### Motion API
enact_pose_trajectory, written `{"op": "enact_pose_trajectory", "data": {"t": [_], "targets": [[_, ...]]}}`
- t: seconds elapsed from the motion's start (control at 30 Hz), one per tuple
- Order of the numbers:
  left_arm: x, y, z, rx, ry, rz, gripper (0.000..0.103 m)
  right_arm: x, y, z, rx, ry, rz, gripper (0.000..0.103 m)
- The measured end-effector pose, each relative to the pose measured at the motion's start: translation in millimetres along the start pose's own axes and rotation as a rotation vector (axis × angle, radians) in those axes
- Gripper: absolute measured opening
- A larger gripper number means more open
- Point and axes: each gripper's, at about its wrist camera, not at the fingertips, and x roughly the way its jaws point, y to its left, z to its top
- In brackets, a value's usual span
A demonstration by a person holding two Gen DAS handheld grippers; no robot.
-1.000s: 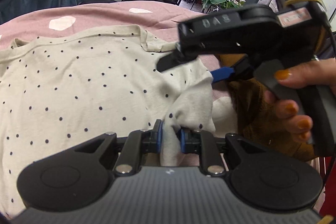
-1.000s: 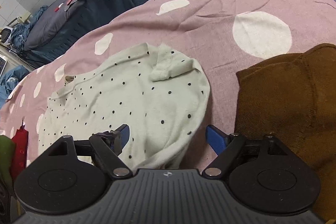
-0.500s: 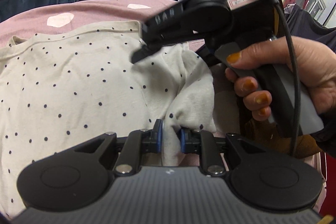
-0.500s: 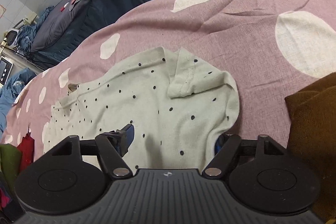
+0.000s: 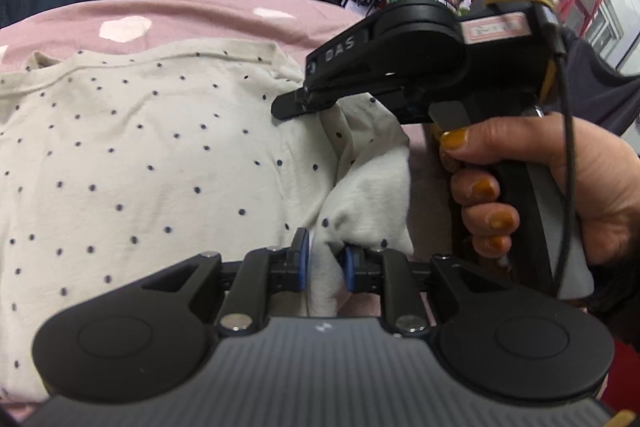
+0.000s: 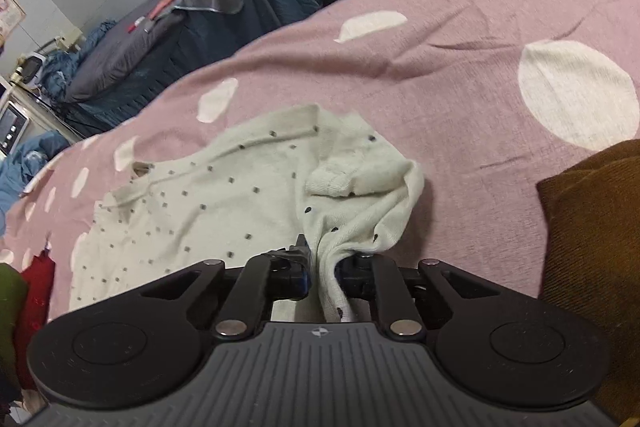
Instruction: Fold small clothes
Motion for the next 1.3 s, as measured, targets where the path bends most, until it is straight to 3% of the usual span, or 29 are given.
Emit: {"op": "enact_pose_trajectory", "data": {"t": [0.3,0.57,0.83,1.0,1.07,1.1,1.13,1.17,1.2,1.27,1.3], "targets": [[-74,51,2,-0.137,-0.14,-0.006,0.017,-17,79,14,-0.021,-0.051,0.151,0.019],[-147,128,-21,-0.306,-0.247,0.138,0.017,28,179,4,-0.056,0.022,0.299,0.019],[-193,189,-63,-0.441,-0.271,0.276,0.017,75,238,-26,-0.067,0.109,0.322,0.019],[-209,198,-79,-0.434,-0.264,0.336,0.017,95,257,-47,-0.129,0.151,0.305,0.019],[-211,202,-82,-0.444,-0.273,0.32,0.025,101,257,-51,-0.109,0.162,0.312,0.021],[-211,201,-82,-0.433,-0.264,0.316,0.036,104,256,-51,-0.099,0.173,0.328,0.027],[-208,199,-81,-0.414,-0.253,0.326,0.04,108,254,-52,-0.084,0.193,0.35,0.032],[-206,195,-81,-0.393,-0.25,0.344,0.042,110,251,-53,-0.063,0.202,0.367,0.045],[-206,191,-82,-0.375,-0.245,0.355,0.042,108,246,-53,-0.039,0.186,0.369,0.058],[-209,187,-84,-0.358,-0.243,0.355,0.045,95,236,-51,-0.029,0.11,0.357,0.075],[-210,184,-85,-0.348,-0.244,0.363,0.05,85,233,-50,-0.05,0.061,0.349,0.076]]}}
